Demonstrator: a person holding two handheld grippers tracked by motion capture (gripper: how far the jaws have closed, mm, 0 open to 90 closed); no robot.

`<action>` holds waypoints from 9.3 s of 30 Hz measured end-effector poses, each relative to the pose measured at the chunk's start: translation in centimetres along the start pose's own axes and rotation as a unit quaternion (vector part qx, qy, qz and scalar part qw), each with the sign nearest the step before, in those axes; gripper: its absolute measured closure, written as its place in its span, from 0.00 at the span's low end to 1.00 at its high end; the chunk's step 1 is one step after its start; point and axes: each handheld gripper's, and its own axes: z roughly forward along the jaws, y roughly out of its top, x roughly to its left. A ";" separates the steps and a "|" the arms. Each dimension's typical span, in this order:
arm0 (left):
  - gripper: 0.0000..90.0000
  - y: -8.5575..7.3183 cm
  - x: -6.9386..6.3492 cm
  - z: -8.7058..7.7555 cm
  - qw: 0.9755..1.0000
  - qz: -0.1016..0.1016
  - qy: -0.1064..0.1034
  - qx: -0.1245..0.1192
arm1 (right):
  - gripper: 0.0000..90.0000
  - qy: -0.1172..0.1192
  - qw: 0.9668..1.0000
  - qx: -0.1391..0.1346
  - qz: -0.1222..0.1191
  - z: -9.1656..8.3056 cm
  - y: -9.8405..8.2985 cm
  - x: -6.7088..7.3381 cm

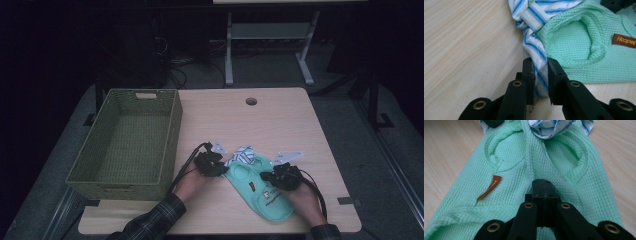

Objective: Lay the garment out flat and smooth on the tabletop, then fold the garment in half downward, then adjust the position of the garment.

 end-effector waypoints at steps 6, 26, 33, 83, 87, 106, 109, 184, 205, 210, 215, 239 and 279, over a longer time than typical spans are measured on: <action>0.89 0.0 0.4 -0.5 1.000 -0.018 -0.008 -0.015 | 1.00 0.001 1.000 0.001 0.000 0.0 0.0 0.1; 0.89 1.5 1.4 -4.4 0.994 -0.035 -0.012 -0.100 | 1.00 0.011 1.000 0.000 -0.006 1.7 1.8 0.5; 0.89 2.4 1.1 -5.5 0.992 -0.025 -0.014 -0.120 | 1.00 0.015 1.000 0.002 0.002 2.4 2.6 0.4; 0.90 3.3 1.4 -7.4 0.986 -0.014 0.002 -0.165 | 1.00 0.013 1.000 0.008 0.013 -0.7 -0.7 0.7; 0.90 3.4 1.0 -7.7 0.985 -0.010 -0.018 -0.171 | 1.00 0.009 1.000 0.008 0.014 -0.2 -0.2 0.6; 0.89 3.7 -2.1 -6.7 0.978 0.033 -0.115 -0.170 | 1.00 0.008 1.000 0.006 0.021 -0.2 -0.2 0.3; 0.89 3.6 -2.6 -6.3 0.978 0.037 -0.121 -0.163 | 1.00 -0.001 1.000 0.006 0.020 -0.5 -0.3 0.2; 0.95 5.1 -6.4 1.5 0.977 0.063 -0.188 -0.082 | 1.00 0.011 0.999 -0.030 0.032 -4.3 -2.3 -0.6; 0.95 1.7 -2.6 -3.2 0.991 0.022 -0.111 -0.077 | 1.00 0.007 0.998 -0.064 0.017 -5.1 0.9 -1.9; 0.95 0.8 -2.5 -3.2 0.992 0.021 -0.108 -0.066 | 1.00 0.022 0.997 -0.070 0.003 -3.6 2.9 -1.5; 0.95 0.6 -2.8 -2.2 0.992 0.023 -0.114 -0.054 | 1.00 0.035 0.997 -0.068 -0.005 -1.8 4.8 -1.2; 0.96 0.8 -5.3 -1.4 0.988 0.055 -0.139 -0.037 | 1.00 0.039 0.999 0.000 -0.011 2.6 4.2 -0.9; 1.00 1.1 -0.7 0.4 0.999 0.031 -0.023 -0.007 | 1.00 0.005 1.000 0.012 0.006 2.4 3.5 -2.3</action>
